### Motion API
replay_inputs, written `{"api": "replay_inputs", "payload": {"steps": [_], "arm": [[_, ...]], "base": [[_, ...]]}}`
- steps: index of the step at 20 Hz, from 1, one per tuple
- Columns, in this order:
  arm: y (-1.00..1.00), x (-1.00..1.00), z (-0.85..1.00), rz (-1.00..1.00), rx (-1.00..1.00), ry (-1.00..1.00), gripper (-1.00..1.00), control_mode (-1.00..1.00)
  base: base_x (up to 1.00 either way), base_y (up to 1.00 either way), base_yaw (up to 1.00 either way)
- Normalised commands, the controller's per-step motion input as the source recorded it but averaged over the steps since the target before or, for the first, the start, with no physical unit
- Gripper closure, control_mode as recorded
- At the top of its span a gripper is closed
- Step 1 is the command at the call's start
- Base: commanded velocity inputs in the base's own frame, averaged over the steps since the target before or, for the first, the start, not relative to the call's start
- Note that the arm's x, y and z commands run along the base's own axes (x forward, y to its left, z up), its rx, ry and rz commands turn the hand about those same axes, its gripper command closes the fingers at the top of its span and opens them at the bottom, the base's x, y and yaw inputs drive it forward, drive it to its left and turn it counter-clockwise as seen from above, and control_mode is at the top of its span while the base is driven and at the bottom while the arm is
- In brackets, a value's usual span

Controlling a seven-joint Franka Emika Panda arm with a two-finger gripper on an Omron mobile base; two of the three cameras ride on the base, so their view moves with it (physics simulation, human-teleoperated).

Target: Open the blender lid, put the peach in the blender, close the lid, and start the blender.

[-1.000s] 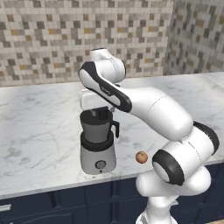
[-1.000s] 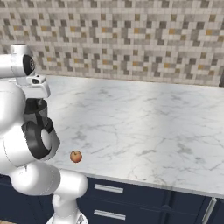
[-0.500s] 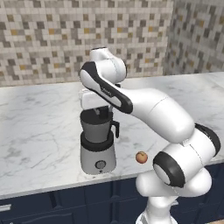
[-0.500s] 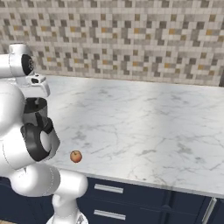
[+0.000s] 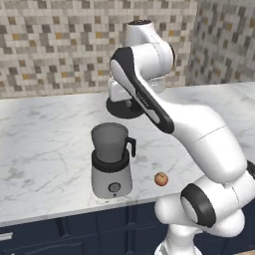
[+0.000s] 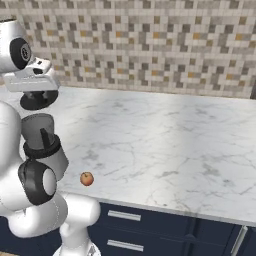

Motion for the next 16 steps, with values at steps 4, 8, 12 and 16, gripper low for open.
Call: {"api": "replay_inputs", "payload": {"steps": [4, 8, 12, 16], "arm": [[-1.00, -0.23, 0.15, -0.02, 0.18, -0.06, 1.00, -1.00], [-1.00, -0.08, -0.52, -0.10, 0.15, 0.00, 1.00, -1.00], [-1.00, -0.04, -0.99, -0.16, 0.09, 0.04, 1.00, -1.00], [-1.00, 0.00, -1.00, -0.19, 0.05, 0.08, 1.00, -1.00]], "base": [[0.00, 0.00, 0.00], [0.00, 0.00, 0.00], [0.00, 0.00, 0.00], [0.00, 0.00, 0.00]]}}
